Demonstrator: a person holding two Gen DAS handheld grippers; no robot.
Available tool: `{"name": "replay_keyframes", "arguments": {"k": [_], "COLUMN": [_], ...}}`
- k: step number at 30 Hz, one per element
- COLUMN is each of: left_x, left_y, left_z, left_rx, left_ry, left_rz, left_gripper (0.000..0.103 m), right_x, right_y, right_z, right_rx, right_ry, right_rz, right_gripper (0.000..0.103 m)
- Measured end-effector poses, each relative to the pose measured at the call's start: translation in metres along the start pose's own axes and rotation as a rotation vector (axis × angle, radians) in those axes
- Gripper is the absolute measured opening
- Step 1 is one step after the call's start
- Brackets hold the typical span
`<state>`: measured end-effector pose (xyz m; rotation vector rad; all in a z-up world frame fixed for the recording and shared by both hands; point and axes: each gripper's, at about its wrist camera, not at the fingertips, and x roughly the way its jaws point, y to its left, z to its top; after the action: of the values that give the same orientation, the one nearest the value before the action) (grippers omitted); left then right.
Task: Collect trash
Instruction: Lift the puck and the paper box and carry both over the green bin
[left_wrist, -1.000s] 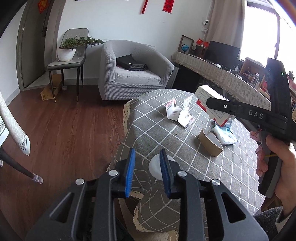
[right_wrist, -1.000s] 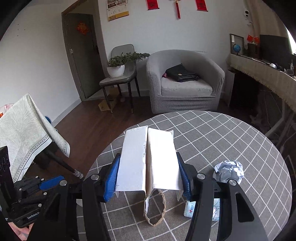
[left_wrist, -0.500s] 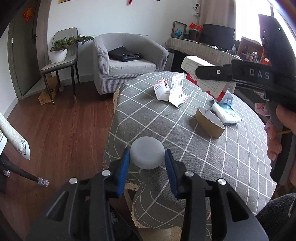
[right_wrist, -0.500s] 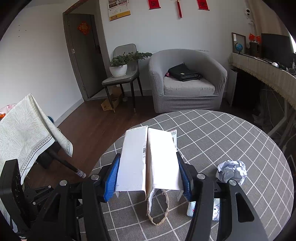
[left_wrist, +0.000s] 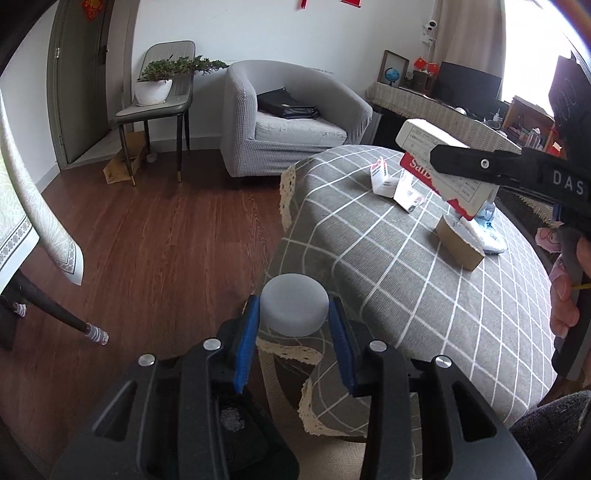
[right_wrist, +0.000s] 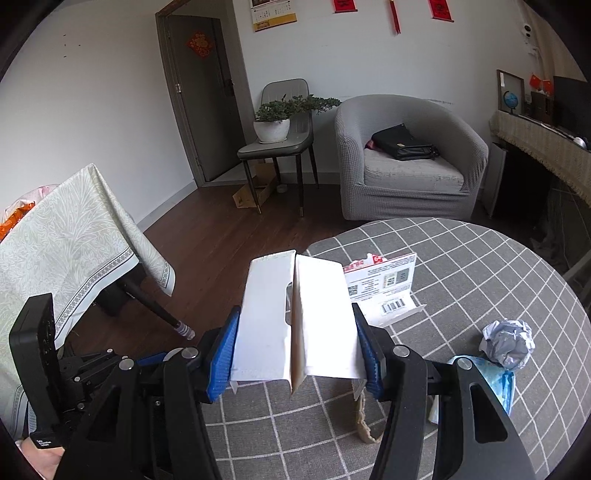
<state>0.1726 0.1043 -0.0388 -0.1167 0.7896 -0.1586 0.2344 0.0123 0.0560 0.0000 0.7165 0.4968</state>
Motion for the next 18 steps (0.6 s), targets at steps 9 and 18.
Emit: {"name": "replay_keyframes", "arguments": {"k": [9, 18], "left_x": [0.018, 0.032], "left_y": [0.05, 0.093], "left_z": [-0.039, -0.089], "left_rx": [-0.071, -0.169], "left_ry": [0.131, 0.266], "left_rz": [0.078, 0.141], "left_gripper": [0.041, 0.041], "right_x": [0.011, 0.026], "right_y": [0.052, 0.087], "right_z": [-0.012, -0.026], "right_rx": [-0.073, -0.116], "right_ry": [0.05, 0.117], "right_rz": [0.114, 0.17], "right_gripper": [0.058, 0.058]}}
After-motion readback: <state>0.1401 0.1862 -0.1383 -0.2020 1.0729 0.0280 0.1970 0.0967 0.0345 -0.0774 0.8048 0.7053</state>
